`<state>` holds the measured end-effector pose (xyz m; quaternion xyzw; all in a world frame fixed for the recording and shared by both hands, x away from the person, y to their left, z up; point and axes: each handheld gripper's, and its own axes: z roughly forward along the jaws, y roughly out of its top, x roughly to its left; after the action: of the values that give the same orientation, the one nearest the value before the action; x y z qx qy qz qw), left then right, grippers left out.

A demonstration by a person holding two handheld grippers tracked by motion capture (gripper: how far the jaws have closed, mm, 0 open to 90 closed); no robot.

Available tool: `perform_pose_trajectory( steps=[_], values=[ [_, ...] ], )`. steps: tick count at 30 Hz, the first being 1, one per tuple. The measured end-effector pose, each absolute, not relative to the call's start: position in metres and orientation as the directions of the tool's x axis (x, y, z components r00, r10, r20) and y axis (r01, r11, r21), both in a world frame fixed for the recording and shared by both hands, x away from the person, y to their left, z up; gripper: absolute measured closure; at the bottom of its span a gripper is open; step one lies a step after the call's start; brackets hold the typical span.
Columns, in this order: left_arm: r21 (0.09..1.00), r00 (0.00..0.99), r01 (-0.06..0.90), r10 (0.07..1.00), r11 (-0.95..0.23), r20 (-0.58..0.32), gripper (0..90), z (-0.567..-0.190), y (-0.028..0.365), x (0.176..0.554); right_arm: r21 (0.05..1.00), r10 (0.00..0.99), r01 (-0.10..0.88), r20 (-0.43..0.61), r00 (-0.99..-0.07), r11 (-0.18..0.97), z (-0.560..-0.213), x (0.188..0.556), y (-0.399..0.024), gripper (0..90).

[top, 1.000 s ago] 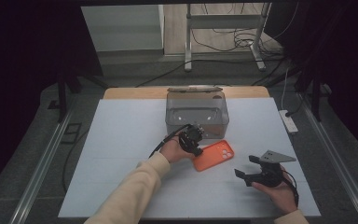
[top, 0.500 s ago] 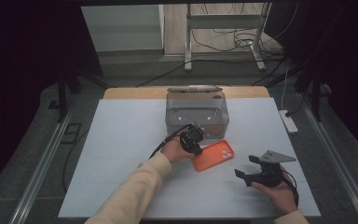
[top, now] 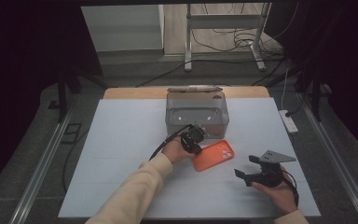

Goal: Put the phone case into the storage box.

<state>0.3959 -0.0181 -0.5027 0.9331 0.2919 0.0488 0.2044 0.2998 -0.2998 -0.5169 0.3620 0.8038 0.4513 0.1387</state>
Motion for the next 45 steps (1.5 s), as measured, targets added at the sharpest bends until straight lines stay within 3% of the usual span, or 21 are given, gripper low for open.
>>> perform_pose_trajectory(
  steps=[25,45],
  values=[
    [0.406,0.817,0.526,0.577,-0.748,0.005,85.6,-0.5022,-0.0217,0.3922,0.826,0.709,0.457,0.103,-0.698,0.33,-0.5166,0.2999,-0.3004,12.3],
    [0.417,0.843,0.473,0.536,-0.776,0.04,88.2,-0.4997,-0.0198,0.3889,0.828,0.712,0.455,0.1,-0.695,0.327,-0.516,0.2999,-0.3015,12.3]
  ],
)
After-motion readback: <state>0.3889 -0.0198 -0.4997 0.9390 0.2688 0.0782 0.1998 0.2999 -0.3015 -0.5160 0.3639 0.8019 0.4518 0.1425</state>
